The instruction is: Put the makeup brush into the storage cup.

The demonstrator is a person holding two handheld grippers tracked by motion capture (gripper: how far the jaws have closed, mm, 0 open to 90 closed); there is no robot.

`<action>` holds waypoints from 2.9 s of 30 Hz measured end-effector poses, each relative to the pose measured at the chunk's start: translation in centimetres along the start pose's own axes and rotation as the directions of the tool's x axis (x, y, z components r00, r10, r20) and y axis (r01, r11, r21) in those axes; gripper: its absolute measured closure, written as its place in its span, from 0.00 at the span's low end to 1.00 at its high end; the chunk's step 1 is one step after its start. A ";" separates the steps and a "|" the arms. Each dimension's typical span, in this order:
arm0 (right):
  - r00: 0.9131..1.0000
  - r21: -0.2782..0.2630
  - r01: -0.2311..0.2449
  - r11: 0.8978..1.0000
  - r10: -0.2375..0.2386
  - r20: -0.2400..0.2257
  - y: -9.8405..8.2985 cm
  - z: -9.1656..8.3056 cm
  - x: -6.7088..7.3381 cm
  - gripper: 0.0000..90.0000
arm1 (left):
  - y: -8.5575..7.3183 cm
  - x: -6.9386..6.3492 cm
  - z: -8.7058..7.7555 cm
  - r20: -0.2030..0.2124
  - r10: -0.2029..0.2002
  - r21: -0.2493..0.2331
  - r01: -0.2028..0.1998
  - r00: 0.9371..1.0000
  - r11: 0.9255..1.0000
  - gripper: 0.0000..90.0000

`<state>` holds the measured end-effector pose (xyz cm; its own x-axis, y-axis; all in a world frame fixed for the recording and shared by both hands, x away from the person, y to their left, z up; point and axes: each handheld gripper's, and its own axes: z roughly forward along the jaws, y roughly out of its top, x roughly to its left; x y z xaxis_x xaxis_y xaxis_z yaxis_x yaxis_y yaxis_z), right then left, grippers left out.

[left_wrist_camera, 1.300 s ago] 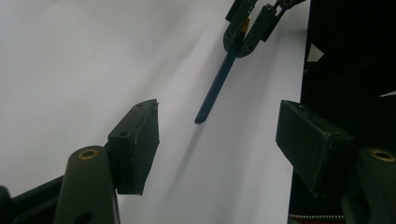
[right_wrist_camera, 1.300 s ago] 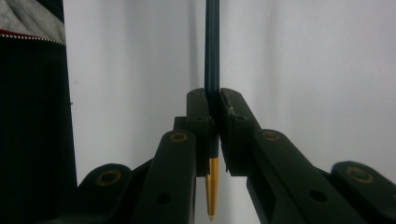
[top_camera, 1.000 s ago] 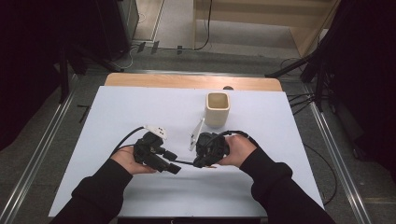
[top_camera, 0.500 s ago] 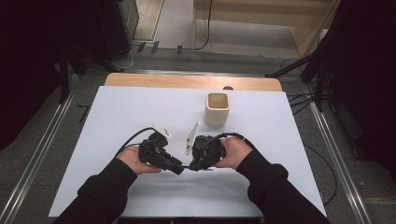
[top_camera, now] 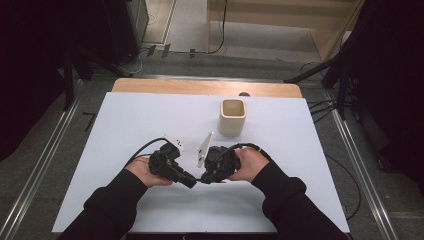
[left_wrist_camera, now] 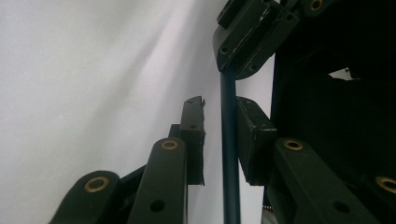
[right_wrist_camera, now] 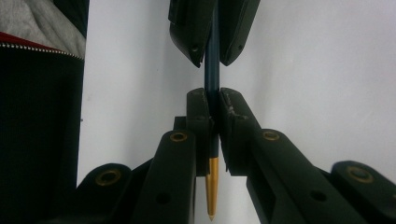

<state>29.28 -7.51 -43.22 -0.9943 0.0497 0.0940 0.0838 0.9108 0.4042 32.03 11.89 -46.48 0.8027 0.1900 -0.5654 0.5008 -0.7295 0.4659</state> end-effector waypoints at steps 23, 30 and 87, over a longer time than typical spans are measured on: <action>1.000 -0.042 -0.002 0.999 0.003 0.013 -0.6 0.3 -0.1 0.68 | 0.0 0.3 -0.1 0.025 -0.016 0.004 0.016 1.000 1.000 0.94; 0.994 -0.080 -0.100 0.992 0.102 0.024 -1.5 -0.8 -0.5 0.62 | -0.4 0.6 -0.6 -0.013 -0.037 -0.033 0.036 0.999 0.999 0.94; 0.827 -0.519 -0.486 0.703 0.562 -0.013 -8.7 -1.3 3.0 0.44 | -4.2 -1.4 -2.1 -0.156 -0.185 -0.506 0.082 0.970 0.859 0.94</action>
<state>25.70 -15.84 -45.29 -0.7746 0.5477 0.3163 0.5758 0.4037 0.7110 29.42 16.09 -46.21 0.7369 0.4217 -0.5283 0.6598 -0.2787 0.6979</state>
